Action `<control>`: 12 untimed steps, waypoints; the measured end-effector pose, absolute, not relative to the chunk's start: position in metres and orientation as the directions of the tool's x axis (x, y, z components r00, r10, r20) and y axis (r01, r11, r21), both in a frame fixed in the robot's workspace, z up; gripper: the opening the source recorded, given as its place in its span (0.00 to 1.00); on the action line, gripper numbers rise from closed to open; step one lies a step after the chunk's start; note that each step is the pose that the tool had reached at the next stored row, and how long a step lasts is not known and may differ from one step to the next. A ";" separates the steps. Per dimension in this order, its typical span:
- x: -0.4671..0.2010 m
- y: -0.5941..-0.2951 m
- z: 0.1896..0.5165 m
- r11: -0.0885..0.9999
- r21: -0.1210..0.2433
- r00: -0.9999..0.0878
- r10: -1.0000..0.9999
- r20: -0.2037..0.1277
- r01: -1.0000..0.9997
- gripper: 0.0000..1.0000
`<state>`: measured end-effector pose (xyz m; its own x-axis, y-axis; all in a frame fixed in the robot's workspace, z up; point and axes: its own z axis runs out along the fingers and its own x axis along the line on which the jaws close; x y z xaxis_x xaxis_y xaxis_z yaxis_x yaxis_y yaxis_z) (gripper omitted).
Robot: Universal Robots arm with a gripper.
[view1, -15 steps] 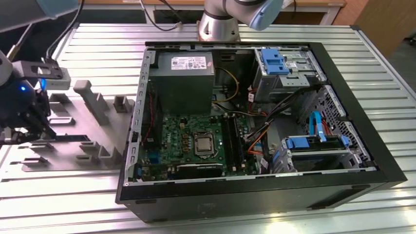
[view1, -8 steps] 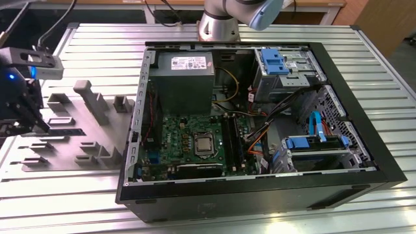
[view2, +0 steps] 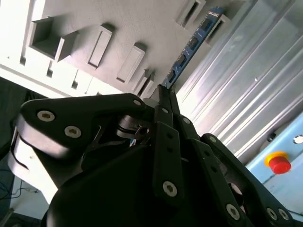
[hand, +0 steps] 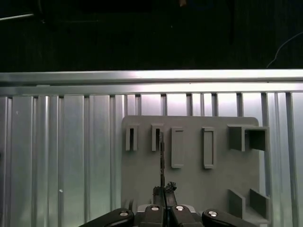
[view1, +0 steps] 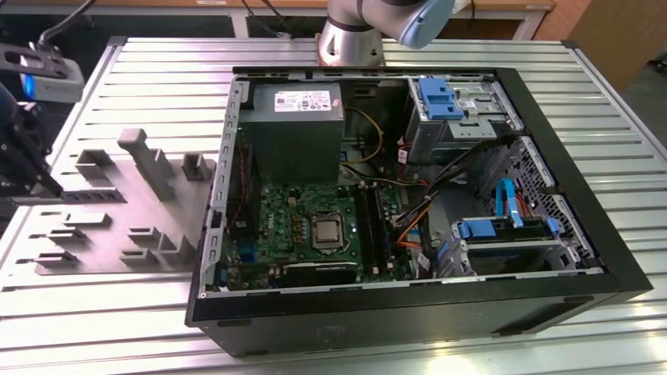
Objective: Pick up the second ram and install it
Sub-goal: 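Pick up the second ram and move it above second insertion slot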
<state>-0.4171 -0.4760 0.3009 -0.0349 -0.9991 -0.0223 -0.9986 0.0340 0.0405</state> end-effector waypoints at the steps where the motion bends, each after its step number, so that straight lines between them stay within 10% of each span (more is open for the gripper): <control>1: -0.417 -0.476 0.305 0.034 0.040 -0.035 -0.999 -0.022 -0.999 0.12; 12: -0.417 -0.476 0.355 0.034 0.040 -0.035 -0.999 -0.022 -0.999 0.12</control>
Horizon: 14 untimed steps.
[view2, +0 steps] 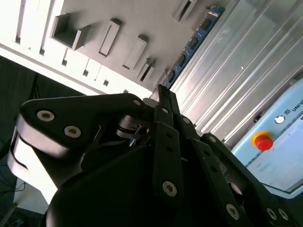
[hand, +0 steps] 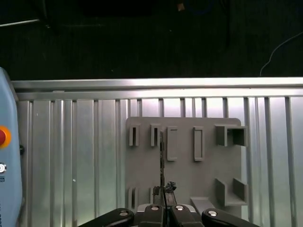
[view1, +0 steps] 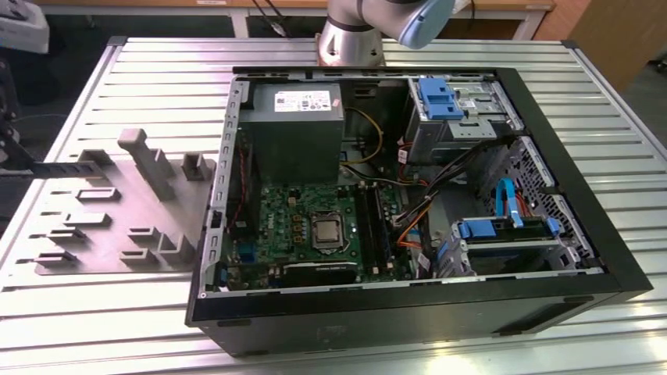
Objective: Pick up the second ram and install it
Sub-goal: 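Pick up the second ram and move it above second insertion slot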
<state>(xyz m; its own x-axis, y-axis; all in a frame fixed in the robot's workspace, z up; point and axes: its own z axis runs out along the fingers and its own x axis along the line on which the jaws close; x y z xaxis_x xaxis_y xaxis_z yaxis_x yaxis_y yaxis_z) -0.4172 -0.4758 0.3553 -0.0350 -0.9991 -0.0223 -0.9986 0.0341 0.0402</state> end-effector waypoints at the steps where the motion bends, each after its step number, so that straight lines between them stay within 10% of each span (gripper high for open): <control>1: -0.417 -0.476 0.360 0.034 0.040 -0.035 -0.999 -0.022 -0.999 0.12; 14: -0.417 -0.476 0.400 0.034 0.040 -0.035 -0.999 -0.023 -0.999 0.12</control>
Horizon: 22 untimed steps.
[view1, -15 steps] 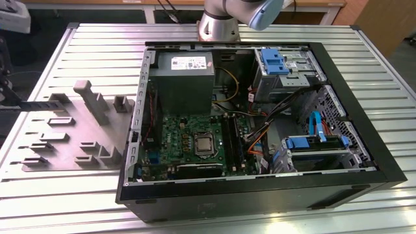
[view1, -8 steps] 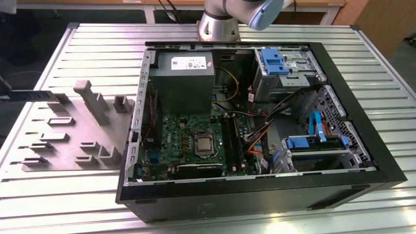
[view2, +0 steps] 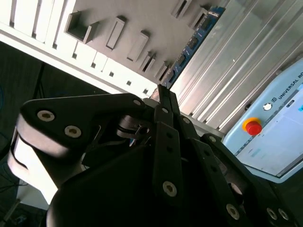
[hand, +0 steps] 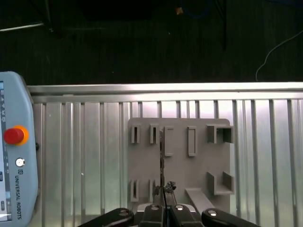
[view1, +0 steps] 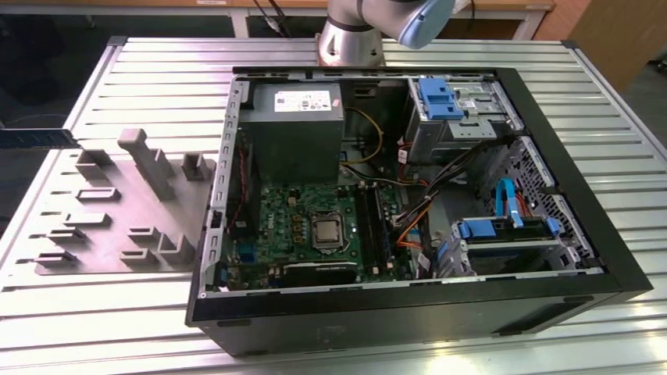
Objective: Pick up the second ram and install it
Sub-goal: 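Pick up the second ram and move it above second insertion slot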
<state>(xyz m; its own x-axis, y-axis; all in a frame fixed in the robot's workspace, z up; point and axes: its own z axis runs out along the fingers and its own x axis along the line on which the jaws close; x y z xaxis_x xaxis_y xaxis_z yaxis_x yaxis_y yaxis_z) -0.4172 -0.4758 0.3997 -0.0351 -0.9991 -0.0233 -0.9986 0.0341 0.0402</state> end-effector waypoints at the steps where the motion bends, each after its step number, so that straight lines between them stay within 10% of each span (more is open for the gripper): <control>1: -0.417 -0.476 0.400 0.034 0.040 -0.035 -0.999 -0.023 -0.999 0.12; 22: -0.338 -0.476 0.400 0.034 0.042 -0.035 -0.999 -0.023 -0.999 0.12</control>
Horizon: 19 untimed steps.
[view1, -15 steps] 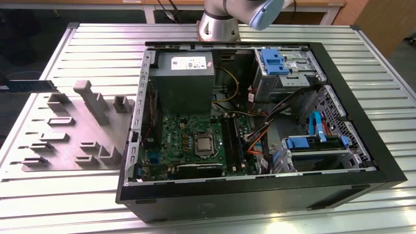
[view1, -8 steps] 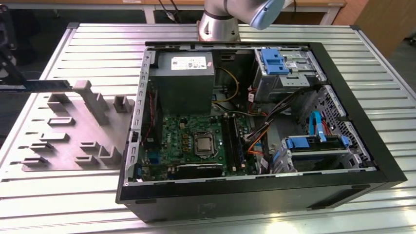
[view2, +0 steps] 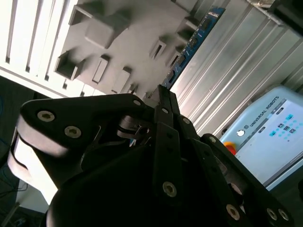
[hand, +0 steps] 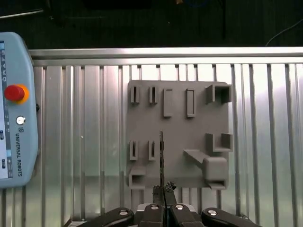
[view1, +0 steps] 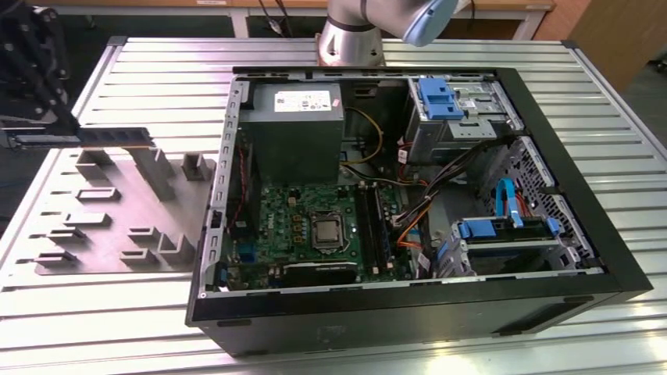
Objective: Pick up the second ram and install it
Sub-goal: 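Pick up the second ram and move it above second insertion slot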
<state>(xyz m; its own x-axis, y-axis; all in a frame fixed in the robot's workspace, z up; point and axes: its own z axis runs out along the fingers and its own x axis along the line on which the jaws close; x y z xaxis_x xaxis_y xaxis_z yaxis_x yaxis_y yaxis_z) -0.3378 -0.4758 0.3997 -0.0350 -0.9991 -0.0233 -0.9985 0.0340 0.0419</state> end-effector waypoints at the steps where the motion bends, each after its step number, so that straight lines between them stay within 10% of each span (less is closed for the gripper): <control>1: -0.333 -0.476 0.400 0.034 0.042 -0.035 -0.999 -0.023 -0.999 0.12; 19: -0.251 -0.476 0.400 0.034 0.048 -0.035 -0.999 -0.023 -0.998 0.12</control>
<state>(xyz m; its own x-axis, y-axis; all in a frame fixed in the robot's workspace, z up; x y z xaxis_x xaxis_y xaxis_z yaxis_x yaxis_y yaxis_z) -0.2514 -0.4758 0.3996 -0.0352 -0.9991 -0.0231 -0.9983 0.0340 0.0476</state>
